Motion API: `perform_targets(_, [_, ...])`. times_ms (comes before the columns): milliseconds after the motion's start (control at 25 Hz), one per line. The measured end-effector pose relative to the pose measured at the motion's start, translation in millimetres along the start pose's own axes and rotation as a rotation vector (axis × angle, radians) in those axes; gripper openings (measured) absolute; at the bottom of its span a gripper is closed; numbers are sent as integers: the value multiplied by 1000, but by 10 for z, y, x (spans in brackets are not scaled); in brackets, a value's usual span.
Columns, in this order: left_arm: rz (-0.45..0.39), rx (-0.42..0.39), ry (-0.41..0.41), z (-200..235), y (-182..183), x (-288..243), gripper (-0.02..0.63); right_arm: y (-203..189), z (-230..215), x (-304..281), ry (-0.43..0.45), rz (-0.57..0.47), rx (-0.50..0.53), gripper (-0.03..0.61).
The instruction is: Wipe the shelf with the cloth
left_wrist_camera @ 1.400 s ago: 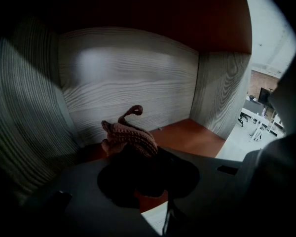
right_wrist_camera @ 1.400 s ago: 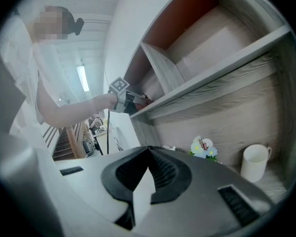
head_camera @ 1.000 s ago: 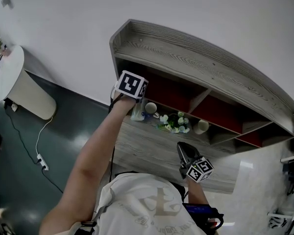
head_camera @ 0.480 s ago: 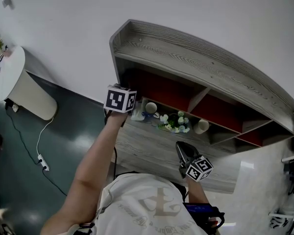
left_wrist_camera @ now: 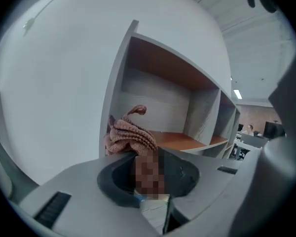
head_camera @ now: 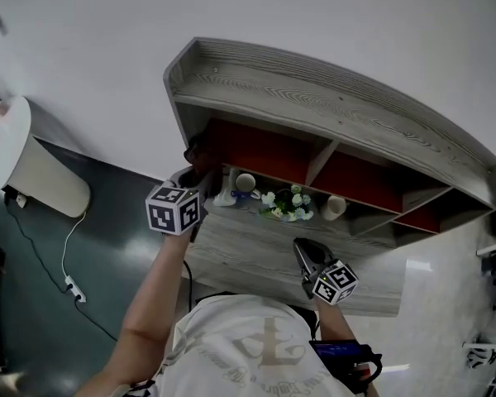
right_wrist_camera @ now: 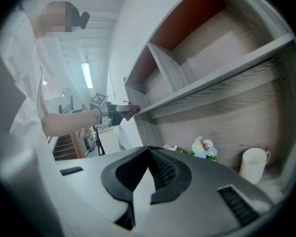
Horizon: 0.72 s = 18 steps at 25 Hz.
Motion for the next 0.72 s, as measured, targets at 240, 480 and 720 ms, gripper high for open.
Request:
perform_targets(240, [-128, 7, -75, -196, -263, 142, 95, -6, -12, 31, 6, -2, -3, 5])
perform_targets(480, [-185, -20, -151, -473, -482, 166, 95, 58, 4, 85, 18, -34, 33, 4])
perform_targets(720, [-211, -75, -263, -946, -625, 85, 95, 97, -28, 145, 5, -57, 36, 3])
Point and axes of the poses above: the fingertips, and each gripper's own axes: x backward along the fingers, z to its left, y out of its top, the point moved 9 cm from there along x, backward along the fingers, and after that the axes turned 9 degrees about -x, right-handed, at the moved point
